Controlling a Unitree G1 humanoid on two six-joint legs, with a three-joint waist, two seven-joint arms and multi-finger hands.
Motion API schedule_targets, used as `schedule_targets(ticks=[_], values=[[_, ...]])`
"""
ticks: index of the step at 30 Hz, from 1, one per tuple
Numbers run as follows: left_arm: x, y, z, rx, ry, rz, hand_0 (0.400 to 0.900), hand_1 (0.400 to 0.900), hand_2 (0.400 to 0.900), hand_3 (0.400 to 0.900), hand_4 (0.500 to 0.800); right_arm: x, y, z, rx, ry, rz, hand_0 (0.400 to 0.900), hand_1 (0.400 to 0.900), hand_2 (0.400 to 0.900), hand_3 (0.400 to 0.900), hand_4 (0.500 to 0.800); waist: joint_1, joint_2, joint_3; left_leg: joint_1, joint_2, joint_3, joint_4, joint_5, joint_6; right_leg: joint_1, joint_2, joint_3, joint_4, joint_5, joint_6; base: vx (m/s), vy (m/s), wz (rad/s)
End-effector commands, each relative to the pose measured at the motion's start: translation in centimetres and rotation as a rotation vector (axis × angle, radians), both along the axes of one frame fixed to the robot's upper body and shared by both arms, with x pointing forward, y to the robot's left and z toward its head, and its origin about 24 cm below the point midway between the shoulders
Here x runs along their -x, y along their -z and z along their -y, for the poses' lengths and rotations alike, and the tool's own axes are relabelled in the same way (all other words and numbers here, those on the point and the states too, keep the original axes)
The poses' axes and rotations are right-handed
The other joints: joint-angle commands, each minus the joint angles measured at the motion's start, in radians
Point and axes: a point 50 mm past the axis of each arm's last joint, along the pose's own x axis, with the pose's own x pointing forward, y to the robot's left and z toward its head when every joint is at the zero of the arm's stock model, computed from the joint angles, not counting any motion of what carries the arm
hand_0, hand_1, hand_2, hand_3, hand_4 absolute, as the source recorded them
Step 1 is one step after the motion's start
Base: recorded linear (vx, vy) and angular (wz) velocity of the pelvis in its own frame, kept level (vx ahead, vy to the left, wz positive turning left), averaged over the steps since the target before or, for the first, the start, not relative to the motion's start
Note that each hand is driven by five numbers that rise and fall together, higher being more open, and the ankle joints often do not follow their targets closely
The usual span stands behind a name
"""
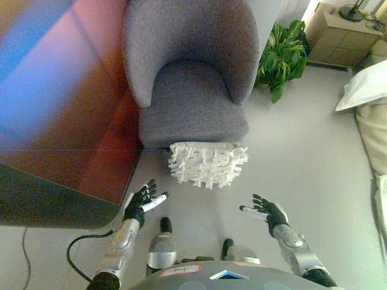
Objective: Pick up the pillow and put it on the sofa.
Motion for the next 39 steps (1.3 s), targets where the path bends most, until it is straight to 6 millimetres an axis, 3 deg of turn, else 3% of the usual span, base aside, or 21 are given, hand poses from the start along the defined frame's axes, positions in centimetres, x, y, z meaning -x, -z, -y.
schedule_targets(ticks=[1, 2, 4, 7, 9, 10, 14, 16, 17, 20, 23, 25, 27, 31, 36, 39], values=[[-2.7, -4.2, -0.7, -0.036, 0.07, 0.235, 0.9, 0.9, 0.9, 0.9, 0.8, -2.5, -2.6, 0.8, 0.017, 0.009, 0.183, 0.9, 0.9, 0.9, 0.9, 0.8, 0.025, -0.007, -0.084, -0.233, 0.05, -0.061, -0.004, 0.087, -0.004, 0.201, -0.037, -0.059, 0.088, -0.074, 0.073, 0.4, 0.147, -0.03], [-2.7, -4.2, -0.7, -0.036, 0.07, 0.235, 0.9, 0.9, 0.9, 0.9, 0.8, -2.5, -2.6, 0.8, 0.017, 0.009, 0.183, 0.9, 0.9, 0.9, 0.9, 0.8, 0.025, -0.007, -0.084, -0.233, 0.05, -0.061, -0.004, 0.087, -0.004, 0.201, -0.037, -0.059, 0.088, -0.074, 0.073, 0.37, 0.155, 0.05], [-3.0, -4.5, -0.9, -0.058, 0.102, 0.234, 0.9, 0.9, 0.9, 0.9, 0.8, -2.0, -2.4, 0.5, 0.008, 0.019, 0.169, 0.9, 0.9, 0.9, 0.9, 0.8, 0.026, -0.028, -0.104, -0.224, 0.011, -0.061, 0.006, 0.05, 0.037, 0.146, -0.093, -0.053, 0.207, 0.033, 0.103, 0.36, 0.195, 0.14], [-3.4, -4.9, -1.0, -0.061, 0.139, 0.231, 0.9, 0.9, 0.9, 0.9, 0.8, -1.7, -2.4, -0.1, 0.008, 0.027, 0.177, 0.9, 0.9, 0.9, 0.9, 0.8, 0.034, -0.023, -0.125, -0.212, -0.047, -0.094, 0.015, -0.001, 0.087, 0.077, -0.132, -0.045, 0.389, 0.119, 0.108, 0.42, 0.246, 0.13], [-3.7, -5.3, -1.2, -0.08, 0.164, 0.23, 0.9, 0.9, 0.9, 0.9, 0.8, -2.1, -2.6, -0.5, 0.031, 0.039, 0.197, 0.9, 0.9, 0.9, 0.9, 0.8, 0.033, -0.015, -0.135, -0.186, -0.078, -0.079, 0.026, -0.04, 0.115, 0.008, -0.161, -0.056, 0.551, 0.18, 0.115, 0.41, 0.232, 0.1], [-3.9, -5.4, -1.1, -0.085, 0.162, 0.233, 0.9, 0.9, 0.9, 0.9, 0.8, -2.5, -2.7, -0.7, 0.05, 0.035, 0.212, 0.9, 0.9, 0.9, 0.9, 0.8, 0.025, -0.008, -0.133, -0.163, -0.083, -0.072, 0.03, -0.059, 0.123, -0.052, -0.169, -0.05, 0.583, 0.186, 0.102, 0.33, 0.154, 0.15], [-4.9, -6.2, -0.9, -0.088, 0.191, 0.262, 0.9, 0.9, 0.9, 0.9, 0.8, -3.7, -3.6, -0.6, 0.214, 0.019, 0.278, 0.9, 0.9, 0.9, 0.9, 0.8, -0.012, 0.01, -0.113, -0.083, -0.08, -0.059, 0.021, -0.079, 0.117, -0.185, -0.118, -0.099, 0.455, 0.107, 0.06, 0.26, -0.038, 0.31], [-5.6, -6.7, -0.7, -0.091, 0.197, 0.279, 0.9, 0.9, 0.9, 0.9, 0.8, -4.1, -4.0, 0.0, 0.322, 0.01, 0.308, 0.9, 0.9, 0.9, 0.9, 0.8, -0.028, 0.01, -0.093, -0.048, -0.073, -0.065, 0.02, -0.093, 0.101, -0.227, -0.138, -0.111, 0.359, 0.15, 0.067, 0.26, -0.2, 0.34], [-5.8, -6.9, -0.6, -0.087, 0.196, 0.287, 0.9, 0.9, 0.9, 0.9, 0.8, -4.4, -4.2, 0.2, 0.369, 0.005, 0.325, 0.9, 0.9, 0.9, 0.9, 0.8, -0.039, 0.001, -0.082, -0.031, -0.074, -0.072, 0.022, -0.107, 0.091, -0.253, -0.16, -0.104, 0.277, 0.209, 0.082, 0.28, -0.277, 0.4], [-5.8, -7.0, 0.2, -0.076, 0.23, 0.303, 0.9, 0.9, 0.9, 0.9, 0.8, -5.0, -5.1, 0.7, 0.493, -0.015, 0.375, 0.9, 0.9, 0.9, 0.9, 0.8, -0.073, -0.016, -0.065, 0.002, -0.057, -0.117, 0.034, -0.162, 0.063, -0.312, -0.199, -0.032, 0.021, 0.321, 0.125, 0.37, -0.348, 0.71], [-5.0, -6.7, 0.2, -0.066, 0.241, 0.3, 0.9, 0.9, 0.9, 0.9, 0.8, -4.8, -5.5, 1.1, 0.554, -0.013, 0.389, 0.9, 0.9, 0.9, 0.9, 0.8, -0.087, -0.022, -0.057, 0.043, -0.025, -0.165, 0.04, -0.203, 0.057, -0.347, -0.213, 0.0, -0.008, 0.355, 0.141, 0.39, -0.332, 0.68], [-4.6, -6.6, 0.2, -0.062, 0.244, 0.296, 0.9, 0.9, 0.9, 0.9, 0.8, -4.5, -5.6, 1.4, 0.585, -0.017, 0.397, 0.9, 0.9, 0.9, 0.9, 0.8, -0.087, -0.02, -0.056, 0.056, -0.004, -0.189, 0.043, -0.205, 0.046, -0.317, -0.203, 0.008, -0.002, 0.321, 0.137, 0.33, -0.322, 0.47], [-4.2, -6.3, 0.3, -0.06, 0.224, 0.28, 0.9, 0.9, 0.9, 0.9, 0.8, -4.5, -5.7, 2.1, 0.646, -0.027, 0.391, 0.9, 0.9, 0.9, 0.9, 0.8, -0.086, -0.018, -0.06, 0.082, 0.049, -0.2, 0.047, -0.194, 0.013, -0.3, -0.187, -0.014, 0.051, 0.271, 0.132, 0.28, -0.327, 0.59], [-3.7, -6.4, 1.3, -0.005, 0.307, 0.283, 0.9, 0.9, 0.9, 0.9, 0.8, -5.5, -7.4, 3.9, 0.839, -0.085, 0.451, 0.9, 0.9, 0.9, 0.9, 0.8, -0.092, 0.014, -0.044, 0.083, 0.13, -0.156, 0.048, -0.126, -0.019, -0.305, -0.153, -0.061, 0.141, 0.183, 0.104, 0.13, -0.17, 0.6], [-5.7, -7.9, 2.4, 0.043, 0.342, 0.377, 0.9, 0.9, 0.9, 0.9, 0.8, -7.8, -10.3, 6.0, 1.065, -0.112, 0.55, 0.9, 0.9, 0.9, 0.9, 0.8, -0.116, 0.051, 0.015, -0.002, 0.164, -0.111, 0.104, -0.1, -0.048, -0.386, -0.185, -0.084, 0.227, 0.156, 0.091, -0.06, -0.028, 0.58], [-7.5, -10.4, 3.1, 0.049, 0.375, 0.506, 0.9, 0.9, 0.9, 0.9, 0.8, -10.4, -12.6, 6.1, 1.152, -0.066, 0.656, 0.9, 0.9, 0.9, 0.9, 0.8, -0.109, 0.058, 0.103, -0.103, 0.168, -0.146, 0.147, -0.112, -0.05, -0.514, -0.226, -0.062, 0.303, 0.156, 0.099, -0.22, -0.041, 0.35]])
